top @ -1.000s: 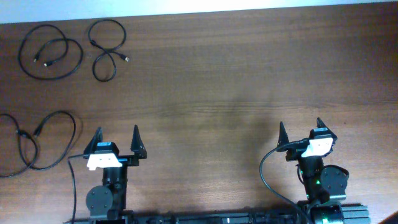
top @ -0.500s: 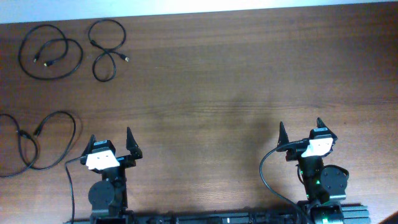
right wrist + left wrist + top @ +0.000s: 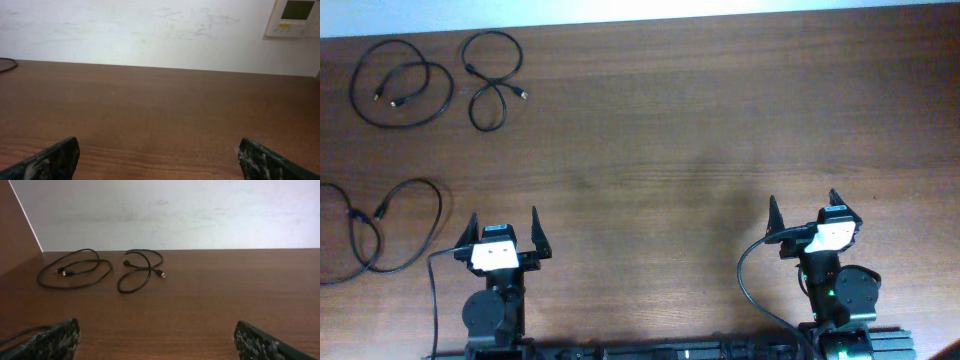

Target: Untangle cables

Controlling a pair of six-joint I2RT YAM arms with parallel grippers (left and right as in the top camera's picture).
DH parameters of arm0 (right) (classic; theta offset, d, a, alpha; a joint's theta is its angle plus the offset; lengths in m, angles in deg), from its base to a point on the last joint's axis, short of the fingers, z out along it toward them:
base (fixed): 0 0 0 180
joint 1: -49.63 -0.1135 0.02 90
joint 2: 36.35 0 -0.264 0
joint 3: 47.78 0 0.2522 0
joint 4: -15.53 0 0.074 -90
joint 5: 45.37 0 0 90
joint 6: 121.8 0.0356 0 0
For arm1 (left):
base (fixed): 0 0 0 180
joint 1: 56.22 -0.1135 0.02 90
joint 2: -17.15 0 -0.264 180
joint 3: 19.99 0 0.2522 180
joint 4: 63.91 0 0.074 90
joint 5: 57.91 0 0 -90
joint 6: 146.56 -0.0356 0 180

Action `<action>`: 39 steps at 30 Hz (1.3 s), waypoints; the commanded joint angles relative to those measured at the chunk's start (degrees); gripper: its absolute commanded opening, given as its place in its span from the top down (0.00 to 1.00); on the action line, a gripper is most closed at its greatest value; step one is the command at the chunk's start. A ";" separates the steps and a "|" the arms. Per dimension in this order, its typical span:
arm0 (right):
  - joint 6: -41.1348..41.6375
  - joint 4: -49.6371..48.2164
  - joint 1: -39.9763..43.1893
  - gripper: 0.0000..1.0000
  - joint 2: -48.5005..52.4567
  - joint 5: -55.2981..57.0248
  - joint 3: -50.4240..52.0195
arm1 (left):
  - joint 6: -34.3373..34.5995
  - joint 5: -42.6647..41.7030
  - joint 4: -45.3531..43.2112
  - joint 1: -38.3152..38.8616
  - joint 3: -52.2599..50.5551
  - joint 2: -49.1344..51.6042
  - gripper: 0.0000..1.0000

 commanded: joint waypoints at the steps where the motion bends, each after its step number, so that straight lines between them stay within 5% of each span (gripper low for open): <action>1: -0.20 0.20 0.33 0.02 -0.59 0.66 0.48 | -1.33 0.31 0.26 0.07 -0.26 -0.50 0.01; 8: -0.20 0.20 0.33 0.02 -0.59 0.66 0.48 | 3.56 3.76 -0.09 0.07 -0.26 -0.50 0.01; 39: -0.20 0.20 0.33 0.02 -0.59 0.66 0.48 | 3.50 2.40 -0.11 0.13 -0.22 -0.48 0.01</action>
